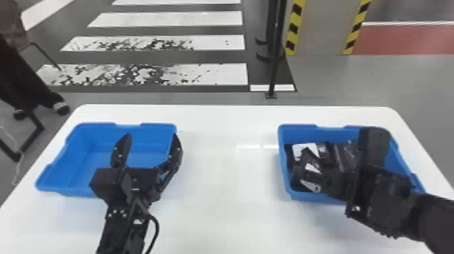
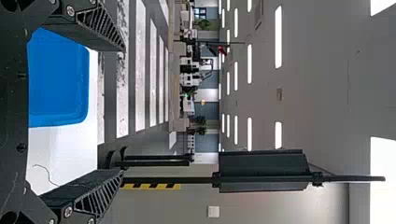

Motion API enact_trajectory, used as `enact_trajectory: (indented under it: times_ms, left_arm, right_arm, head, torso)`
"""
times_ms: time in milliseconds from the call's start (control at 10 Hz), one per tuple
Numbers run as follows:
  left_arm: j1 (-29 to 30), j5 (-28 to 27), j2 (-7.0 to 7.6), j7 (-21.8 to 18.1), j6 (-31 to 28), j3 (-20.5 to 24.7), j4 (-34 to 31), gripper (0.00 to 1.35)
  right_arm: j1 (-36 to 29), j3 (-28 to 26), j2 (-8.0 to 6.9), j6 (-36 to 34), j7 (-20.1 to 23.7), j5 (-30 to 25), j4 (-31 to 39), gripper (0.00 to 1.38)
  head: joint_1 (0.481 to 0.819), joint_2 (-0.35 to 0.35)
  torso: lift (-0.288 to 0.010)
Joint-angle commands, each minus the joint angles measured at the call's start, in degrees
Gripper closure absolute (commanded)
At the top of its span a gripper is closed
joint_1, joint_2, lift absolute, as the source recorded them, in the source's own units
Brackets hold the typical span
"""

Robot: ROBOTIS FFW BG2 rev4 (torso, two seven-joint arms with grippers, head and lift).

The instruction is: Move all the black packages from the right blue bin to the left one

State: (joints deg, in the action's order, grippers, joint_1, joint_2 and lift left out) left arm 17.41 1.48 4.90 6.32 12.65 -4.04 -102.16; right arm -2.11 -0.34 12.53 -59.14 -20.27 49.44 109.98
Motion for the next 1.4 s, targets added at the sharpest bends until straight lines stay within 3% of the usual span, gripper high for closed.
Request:
enact_trajectory:
  times_ms: [0, 200, 300, 400, 700, 900, 1000, 1200, 1300]
  left_arm:
    - [0.0, 0.0, -0.06, 0.0, -0.1, 0.0, 0.0, 0.13]
    - [0.0, -0.1, -0.06, 0.0, -0.4, -0.1, 0.0, 0.13]
    - [0.0, -0.2, -0.06, 0.0, -0.4, -0.1, 0.0, 0.14]
    - [0.0, -0.2, -0.06, 0.0, -0.4, -0.1, 0.0, 0.13]
    - [-0.1, -0.3, -0.06, 0.0, -0.3, -0.2, 0.0, 0.13]
    - [-0.1, -0.6, -0.15, 0.0, 0.6, -0.2, 0.0, 0.13]
    - [-0.1, -0.2, -0.15, 0.0, 0.7, -0.5, 0.0, 0.13]
    - [-0.4, 4.1, 0.2, -0.3, 0.6, -2.2, -2.1, 0.13]
    - [-0.5, 6.7, 0.73, -1.0, -2.4, -3.3, -4.8, 0.13]
  right_arm:
    - [0.1, 0.0, -0.13, -1.2, -0.1, 2.2, -0.5, 0.46]
    - [0.9, 0.0, -0.13, -3.2, -0.5, 4.0, -1.2, 0.68]
    - [1.0, 0.0, -0.13, -3.6, -0.6, 4.8, -1.2, 1.06]
    - [0.9, 0.0, -0.13, -4.0, -1.3, 6.2, -0.8, 1.15]
    - [-0.8, -0.3, -0.05, -2.0, -1.4, 3.3, 3.0, 1.18]
    - [-2.0, -0.5, 1.01, 2.5, 2.3, -2.9, 6.0, 1.18]
    - [-2.1, -2.2, 1.19, 5.8, 6.6, -7.6, 6.8, 1.18]
    - [0.1, -4.7, 2.06, 18.2, 22.6, -19.2, 3.6, 1.18]
    - [2.0, -5.4, 2.33, 24.5, 31.3, -24.0, 1.9, 1.18]
  head:
    - [0.695, 0.048]
    - [0.695, 0.064]
    - [0.695, 0.069]
    - [0.695, 0.071]
    - [0.695, 0.078]
    - [0.695, 0.065]
    - [0.695, 0.053]
    - [0.695, 0.011]
    - [0.695, -0.005]
  torso:
    - [-0.168]
    - [-0.168]
    - [-0.168]
    - [-0.168]
    - [-0.168]
    - [-0.168]
    - [-0.168]
    - [-0.168]
    - [-0.168]
